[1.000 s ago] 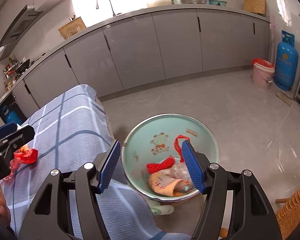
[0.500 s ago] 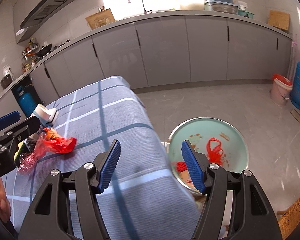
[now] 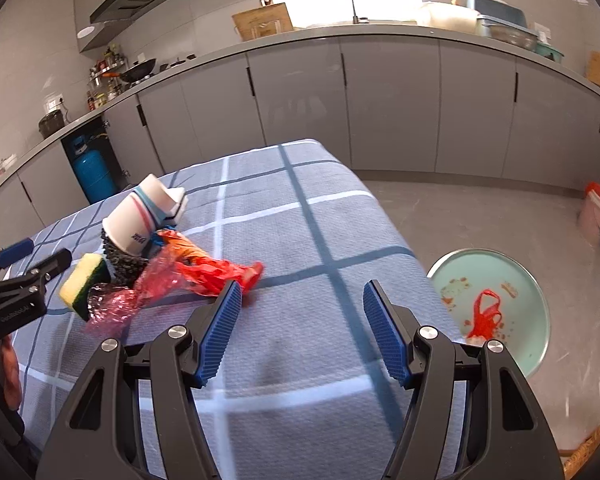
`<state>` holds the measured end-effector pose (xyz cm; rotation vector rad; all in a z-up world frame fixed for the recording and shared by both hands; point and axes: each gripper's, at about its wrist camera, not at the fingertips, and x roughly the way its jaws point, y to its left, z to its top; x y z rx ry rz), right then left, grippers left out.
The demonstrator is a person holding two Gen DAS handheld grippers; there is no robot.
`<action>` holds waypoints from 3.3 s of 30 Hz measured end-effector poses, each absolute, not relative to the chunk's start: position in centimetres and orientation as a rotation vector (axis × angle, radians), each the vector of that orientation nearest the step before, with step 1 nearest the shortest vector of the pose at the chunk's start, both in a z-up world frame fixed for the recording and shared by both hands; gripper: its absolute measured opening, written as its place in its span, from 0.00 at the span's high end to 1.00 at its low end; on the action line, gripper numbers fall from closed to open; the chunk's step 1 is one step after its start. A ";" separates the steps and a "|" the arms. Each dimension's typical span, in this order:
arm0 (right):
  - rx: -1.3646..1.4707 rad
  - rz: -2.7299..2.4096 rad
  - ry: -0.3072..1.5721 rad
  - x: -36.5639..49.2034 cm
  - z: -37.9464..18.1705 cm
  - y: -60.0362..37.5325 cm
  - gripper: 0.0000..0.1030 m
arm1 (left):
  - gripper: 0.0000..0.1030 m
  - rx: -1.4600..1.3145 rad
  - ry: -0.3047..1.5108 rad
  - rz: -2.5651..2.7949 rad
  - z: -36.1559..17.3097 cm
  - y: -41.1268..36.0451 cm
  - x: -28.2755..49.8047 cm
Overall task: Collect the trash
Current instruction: 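Move both tools back over the remaining trash on the table, then grasp the yellow sponge with the left tool while the right tool grasps the pink plastic bag, then carry the sponge and pink bag over the basin and release both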
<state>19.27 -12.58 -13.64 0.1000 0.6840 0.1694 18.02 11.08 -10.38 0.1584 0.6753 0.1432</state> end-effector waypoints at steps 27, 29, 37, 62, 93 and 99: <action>0.035 0.271 0.730 19.3 -15.1 -6.3 0.35 | 0.72 0.066 0.820 0.035 -14.9 13.5 19.0; 0.035 0.273 0.730 19.2 -15.0 -6.2 0.35 | 0.72 0.053 0.814 0.031 -14.7 13.9 18.9; 0.036 0.306 0.728 19.7 -14.6 -4.3 0.35 | 0.72 0.042 0.752 0.161 -13.2 15.8 18.0; 0.011 0.465 0.892 19.0 -17.3 1.9 0.91 | 0.72 0.032 0.753 0.245 -14.3 17.7 15.7; 0.077 0.262 0.690 16.0 -12.6 -12.8 0.93 | 0.72 0.140 0.679 -0.026 -8.5 5.2 16.9; 0.099 0.208 0.684 16.0 -12.8 -15.7 0.93 | 0.72 0.169 0.668 -0.095 -7.9 1.5 18.0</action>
